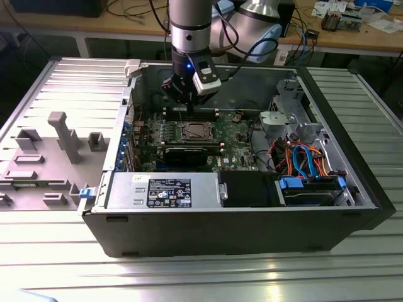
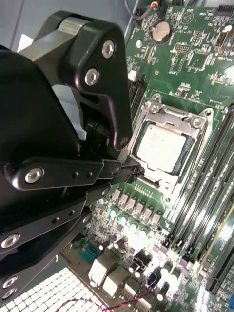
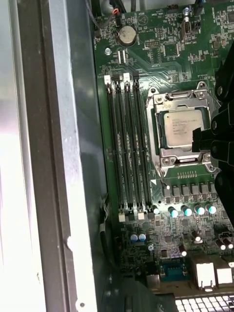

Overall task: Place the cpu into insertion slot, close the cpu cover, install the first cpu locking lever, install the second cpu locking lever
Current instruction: 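Install the first cpu locking lever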

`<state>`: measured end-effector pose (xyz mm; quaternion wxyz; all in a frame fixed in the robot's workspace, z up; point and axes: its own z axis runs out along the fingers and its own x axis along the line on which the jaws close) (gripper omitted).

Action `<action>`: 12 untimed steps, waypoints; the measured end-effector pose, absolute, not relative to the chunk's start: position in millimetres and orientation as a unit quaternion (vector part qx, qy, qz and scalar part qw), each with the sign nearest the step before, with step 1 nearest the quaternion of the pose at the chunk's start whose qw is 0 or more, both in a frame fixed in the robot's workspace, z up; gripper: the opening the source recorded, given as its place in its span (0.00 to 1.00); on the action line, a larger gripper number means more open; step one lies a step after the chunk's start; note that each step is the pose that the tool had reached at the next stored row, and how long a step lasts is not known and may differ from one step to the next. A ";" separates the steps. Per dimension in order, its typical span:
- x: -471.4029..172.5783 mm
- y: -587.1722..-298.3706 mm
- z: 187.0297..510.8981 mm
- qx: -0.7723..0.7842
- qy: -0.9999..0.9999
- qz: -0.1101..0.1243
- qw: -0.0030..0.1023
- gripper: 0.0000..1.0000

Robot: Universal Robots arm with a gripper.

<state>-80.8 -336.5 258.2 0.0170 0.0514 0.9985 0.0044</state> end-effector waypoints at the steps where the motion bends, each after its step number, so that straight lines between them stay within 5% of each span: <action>1: -81.9 -336.5 258.3 0.051 0.999 0.004 0.017 0.11; 12: -87.5 -336.6 258.1 0.017 1.000 0.005 0.017 0.11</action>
